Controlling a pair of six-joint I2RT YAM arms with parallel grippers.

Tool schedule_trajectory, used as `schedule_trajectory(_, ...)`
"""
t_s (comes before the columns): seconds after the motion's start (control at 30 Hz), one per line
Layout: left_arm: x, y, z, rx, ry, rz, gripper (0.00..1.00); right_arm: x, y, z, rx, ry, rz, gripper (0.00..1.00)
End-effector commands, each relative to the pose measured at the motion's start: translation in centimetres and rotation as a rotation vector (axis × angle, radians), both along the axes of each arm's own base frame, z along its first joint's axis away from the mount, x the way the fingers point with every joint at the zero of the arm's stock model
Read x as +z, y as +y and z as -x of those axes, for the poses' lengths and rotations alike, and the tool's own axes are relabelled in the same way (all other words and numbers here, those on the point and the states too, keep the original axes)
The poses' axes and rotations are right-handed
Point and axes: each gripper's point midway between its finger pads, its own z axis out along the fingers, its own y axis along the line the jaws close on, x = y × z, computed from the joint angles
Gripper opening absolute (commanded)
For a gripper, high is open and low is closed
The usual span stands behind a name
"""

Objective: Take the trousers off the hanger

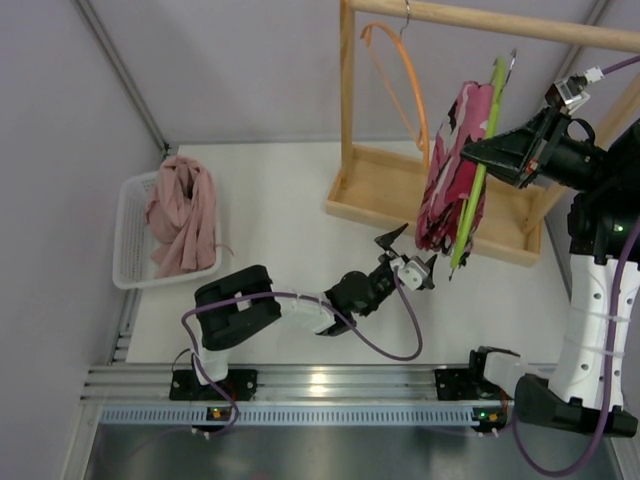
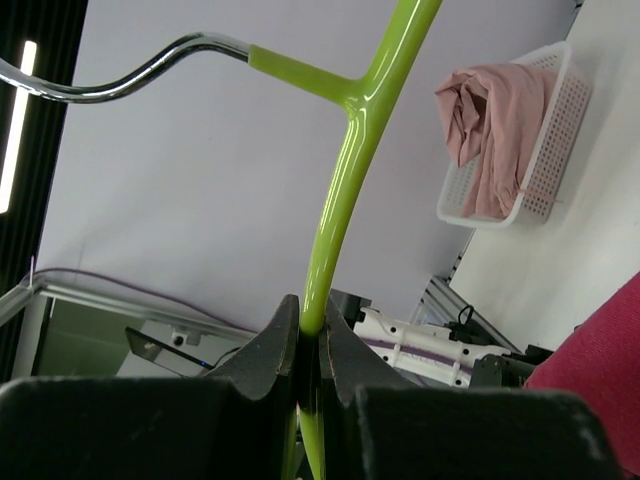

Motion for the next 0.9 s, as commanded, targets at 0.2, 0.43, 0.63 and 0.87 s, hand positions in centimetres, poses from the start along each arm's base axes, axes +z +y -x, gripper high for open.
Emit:
schedule_trajectory(0.2, 3.3, 0.5, -1.7, 0.078, -0.007, 0.113, 0.99, 2.3, 0.7, 3.2, -0.004, -0.268, 0.067, 0.0)
schedule_trajectory(0.43, 3.9, 0.8, -2.3, 0.081, -0.045, 0.097, 0.99, 1.7, 0.7, 3.0, 0.012, -0.256, 0.064, 0.0)
schedule_trajectory(0.63, 3.0, 1.4, -1.9, 0.072, -0.035, 0.074, 0.99, 2.5, 0.7, 2.9, 0.033, -0.282, 0.067, 0.0)
schedule_trajectory(0.87, 2.4, 2.7, -2.0, 0.089, -0.029, 0.054, 0.98, 2.9, 0.8, 3.4, 0.047, -0.316, 0.086, 0.0)
